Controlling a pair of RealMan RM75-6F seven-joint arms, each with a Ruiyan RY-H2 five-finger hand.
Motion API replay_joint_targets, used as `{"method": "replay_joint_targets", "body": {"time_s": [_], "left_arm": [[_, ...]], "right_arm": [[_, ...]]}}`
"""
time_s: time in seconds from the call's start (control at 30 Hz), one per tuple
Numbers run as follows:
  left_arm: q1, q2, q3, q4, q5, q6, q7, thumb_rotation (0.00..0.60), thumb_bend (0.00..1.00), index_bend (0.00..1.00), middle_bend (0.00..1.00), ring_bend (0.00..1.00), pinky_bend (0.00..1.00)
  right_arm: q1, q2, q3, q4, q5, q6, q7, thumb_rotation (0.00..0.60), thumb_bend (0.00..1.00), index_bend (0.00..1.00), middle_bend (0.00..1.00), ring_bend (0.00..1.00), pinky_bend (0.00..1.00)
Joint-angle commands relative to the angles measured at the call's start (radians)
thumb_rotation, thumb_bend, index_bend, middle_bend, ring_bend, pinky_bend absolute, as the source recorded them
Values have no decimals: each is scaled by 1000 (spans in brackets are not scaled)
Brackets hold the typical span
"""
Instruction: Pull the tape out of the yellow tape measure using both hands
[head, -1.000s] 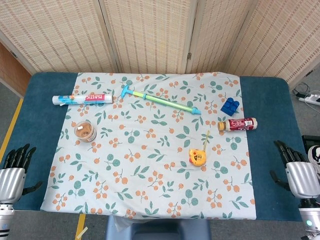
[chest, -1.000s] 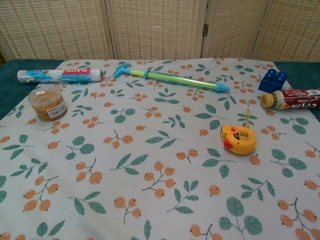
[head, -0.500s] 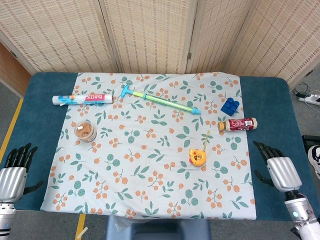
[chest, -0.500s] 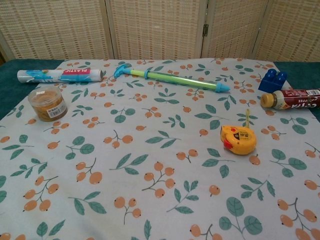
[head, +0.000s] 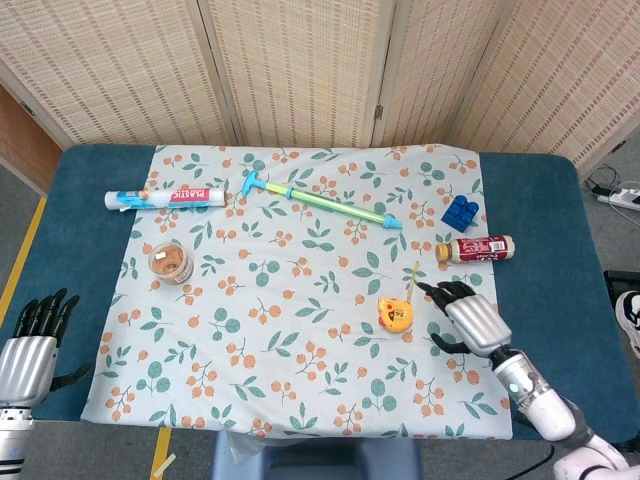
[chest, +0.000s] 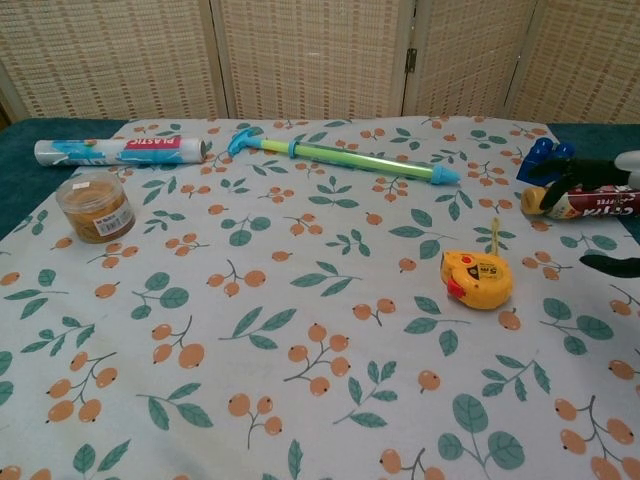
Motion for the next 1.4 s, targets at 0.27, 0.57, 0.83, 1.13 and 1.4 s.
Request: {"method": "replay_joint_targets", "body": {"time_s": [0.27,0.57,0.83,1.13,1.4], "left_arm": [[1,2,1,-5,-12,-9,6,600,171,48,14,10,0],[-8,-6,-3,4,-1,-9,1,600,171,56,13,18,0],[-10,-7,-6,6,-14,-18,1,600,171,55,13,18,0],[-11,-11,-4,17,-10,-19,-16,600,171,51,14,18,0],[-12,-10,-2,23,4,-12,-25,600,171,51,14,23,0]], "right_arm": [[129,-119,37,93,123,-146,-29,452,452,0,281,121,110],[192,-182,35,168,169,-210,-19,450,458,0,294,119,85],[210,-197,9,158,169,-213,-35,450,458,0,302,120,85],[164,-181,-21,127,114,-93,-24,444,458,0,289,122,85],[140,-175,-46,151,130,-45,-145,396,403,0,116,59,85]]}}
